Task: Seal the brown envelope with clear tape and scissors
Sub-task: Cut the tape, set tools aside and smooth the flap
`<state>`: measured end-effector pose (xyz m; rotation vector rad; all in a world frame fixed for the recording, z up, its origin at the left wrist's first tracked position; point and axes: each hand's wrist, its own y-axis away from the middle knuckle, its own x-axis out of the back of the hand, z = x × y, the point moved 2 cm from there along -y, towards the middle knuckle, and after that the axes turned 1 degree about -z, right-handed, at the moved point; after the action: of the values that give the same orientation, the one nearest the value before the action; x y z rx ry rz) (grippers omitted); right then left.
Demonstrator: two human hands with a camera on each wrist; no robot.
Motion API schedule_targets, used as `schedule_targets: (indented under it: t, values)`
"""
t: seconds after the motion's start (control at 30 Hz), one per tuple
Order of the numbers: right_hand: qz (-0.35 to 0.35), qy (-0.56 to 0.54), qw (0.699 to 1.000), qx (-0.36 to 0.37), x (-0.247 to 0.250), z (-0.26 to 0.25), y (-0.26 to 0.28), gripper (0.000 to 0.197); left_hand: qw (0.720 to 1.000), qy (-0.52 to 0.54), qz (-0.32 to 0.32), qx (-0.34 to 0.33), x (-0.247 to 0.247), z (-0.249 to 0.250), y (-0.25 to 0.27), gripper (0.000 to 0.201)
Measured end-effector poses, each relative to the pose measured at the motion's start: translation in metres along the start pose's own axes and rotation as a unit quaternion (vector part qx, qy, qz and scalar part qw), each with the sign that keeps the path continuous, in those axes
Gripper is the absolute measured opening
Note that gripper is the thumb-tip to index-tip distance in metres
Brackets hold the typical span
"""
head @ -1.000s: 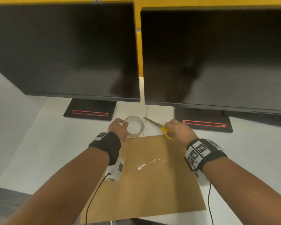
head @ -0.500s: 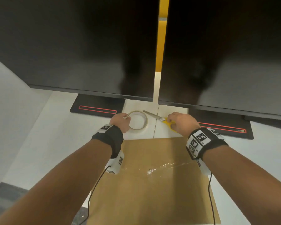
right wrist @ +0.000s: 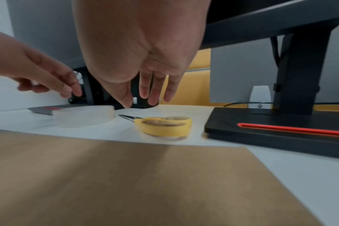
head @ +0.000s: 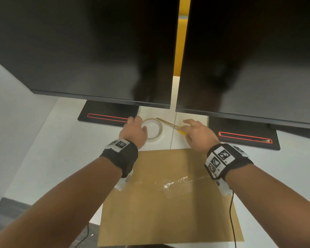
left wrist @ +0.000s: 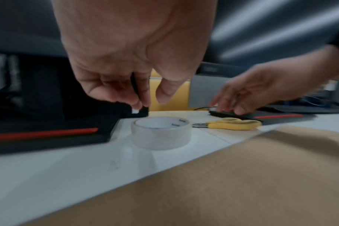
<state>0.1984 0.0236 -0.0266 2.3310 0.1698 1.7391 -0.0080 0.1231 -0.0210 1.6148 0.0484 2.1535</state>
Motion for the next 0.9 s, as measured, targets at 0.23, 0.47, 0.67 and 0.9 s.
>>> schedule_targets:
  t: [0.23,0.47,0.67,0.9]
  values:
    - [-0.046,-0.002,0.987,0.154,-0.02,-0.042,0.042,0.03,0.937,-0.203,-0.137,-0.247,-0.016,0.002,0.077,0.048]
    - [-0.087,-0.026,0.97,0.225,-0.064,-0.07,0.078,0.022,0.953,-0.194,-0.165,-0.165,-0.054,-0.018,0.123,0.064]
    - [-0.123,0.002,0.969,0.213,-0.081,-0.069,0.104,0.046,0.966,-0.162,-0.163,-0.118,-0.087,-0.032,0.13,0.072]
    - [-0.217,0.069,0.96,0.164,-0.087,-0.068,0.11,0.051,0.967,-0.153,-0.169,-0.115,-0.092,-0.035,0.128,0.066]
